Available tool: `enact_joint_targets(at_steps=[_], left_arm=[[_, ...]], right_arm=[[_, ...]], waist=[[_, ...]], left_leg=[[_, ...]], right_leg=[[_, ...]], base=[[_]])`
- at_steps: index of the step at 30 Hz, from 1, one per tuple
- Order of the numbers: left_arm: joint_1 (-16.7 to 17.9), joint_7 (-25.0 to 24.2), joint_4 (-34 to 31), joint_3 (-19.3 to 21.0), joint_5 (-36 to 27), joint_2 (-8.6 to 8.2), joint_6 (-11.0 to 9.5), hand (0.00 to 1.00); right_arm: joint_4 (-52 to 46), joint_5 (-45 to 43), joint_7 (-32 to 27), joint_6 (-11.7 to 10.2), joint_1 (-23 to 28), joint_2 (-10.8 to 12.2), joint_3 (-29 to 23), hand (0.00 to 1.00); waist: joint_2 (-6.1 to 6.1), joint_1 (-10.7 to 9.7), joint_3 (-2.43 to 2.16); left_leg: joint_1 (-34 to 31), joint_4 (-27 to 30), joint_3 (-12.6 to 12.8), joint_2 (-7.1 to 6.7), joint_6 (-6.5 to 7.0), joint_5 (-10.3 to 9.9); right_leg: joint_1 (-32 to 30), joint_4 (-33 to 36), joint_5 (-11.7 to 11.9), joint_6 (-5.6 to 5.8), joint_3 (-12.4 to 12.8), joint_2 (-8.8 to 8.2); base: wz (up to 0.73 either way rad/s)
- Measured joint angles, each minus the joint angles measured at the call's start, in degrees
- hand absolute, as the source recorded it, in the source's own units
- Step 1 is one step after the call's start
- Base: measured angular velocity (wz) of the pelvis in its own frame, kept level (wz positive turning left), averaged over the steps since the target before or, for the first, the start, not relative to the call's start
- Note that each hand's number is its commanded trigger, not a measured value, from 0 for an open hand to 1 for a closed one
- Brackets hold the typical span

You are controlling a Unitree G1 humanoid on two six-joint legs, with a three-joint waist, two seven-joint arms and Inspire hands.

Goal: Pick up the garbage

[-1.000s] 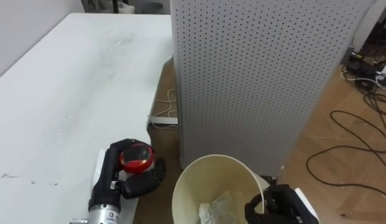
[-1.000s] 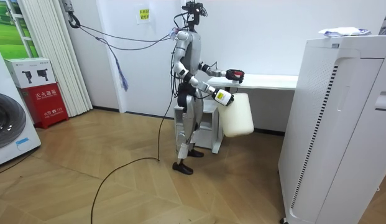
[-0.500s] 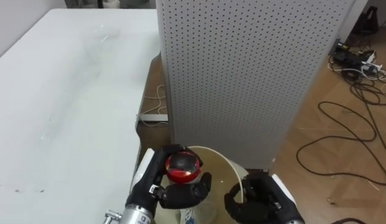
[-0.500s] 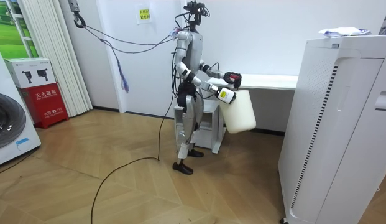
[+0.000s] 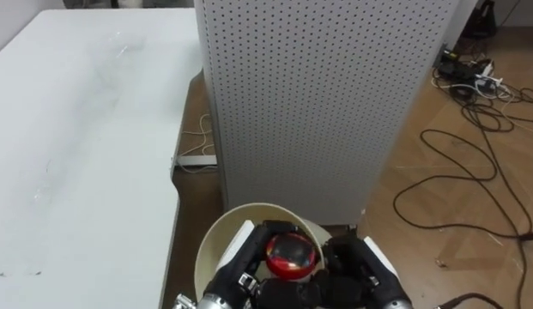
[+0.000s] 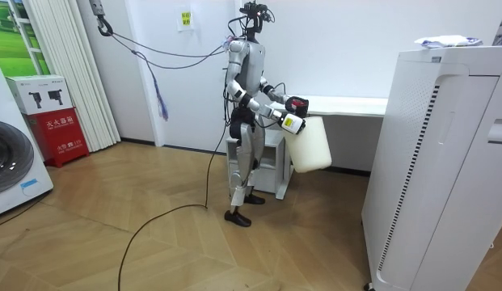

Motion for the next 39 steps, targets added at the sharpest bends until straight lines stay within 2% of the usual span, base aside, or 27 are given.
enact_joint_targets(at_steps=[13, 32, 39], left_arm=[[-0.8, 0.1, 0.2, -0.5, -0.1, 0.18, 0.0, 0.00], [-0.6, 0.5, 0.0, -0.1, 0.0, 1.07, 0.0, 0.00], [-0.6, 0.6, 0.0, 1.3, 0.0, 1.10, -0.3, 0.00]], right_arm=[[-0.2, 0.1, 0.0, 0.2, -0.6, -0.1, -0.8, 1.00], [-0.3, -0.3, 0.4, 0.8, -0.8, -0.7, -0.8, 1.00], [-0.3, -0.3, 0.3, 0.7, -0.8, -0.6, -0.8, 1.00]], waist=[[1.03, 0.2, 0.09], [1.00, 0.7, 0.06], [0.84, 1.1, -0.05]], left_leg=[[0.9, -0.1, 0.8, 0.23, 0.00, 0.0], [2.3, -0.8, 1.6, 0.32, -0.01, 0.0], [3.0, -0.8, 2.6, 0.60, -0.23, -0.2]], right_leg=[[0.2, 0.3, 0.0, -0.03, 0.4, 0.12], [0.9, 0.4, 0.0, -0.03, 0.8, 0.20], [1.0, 0.4, 0.1, -0.09, 2.0, 0.50]], base=[[-0.03], [-0.02], [-0.08]])
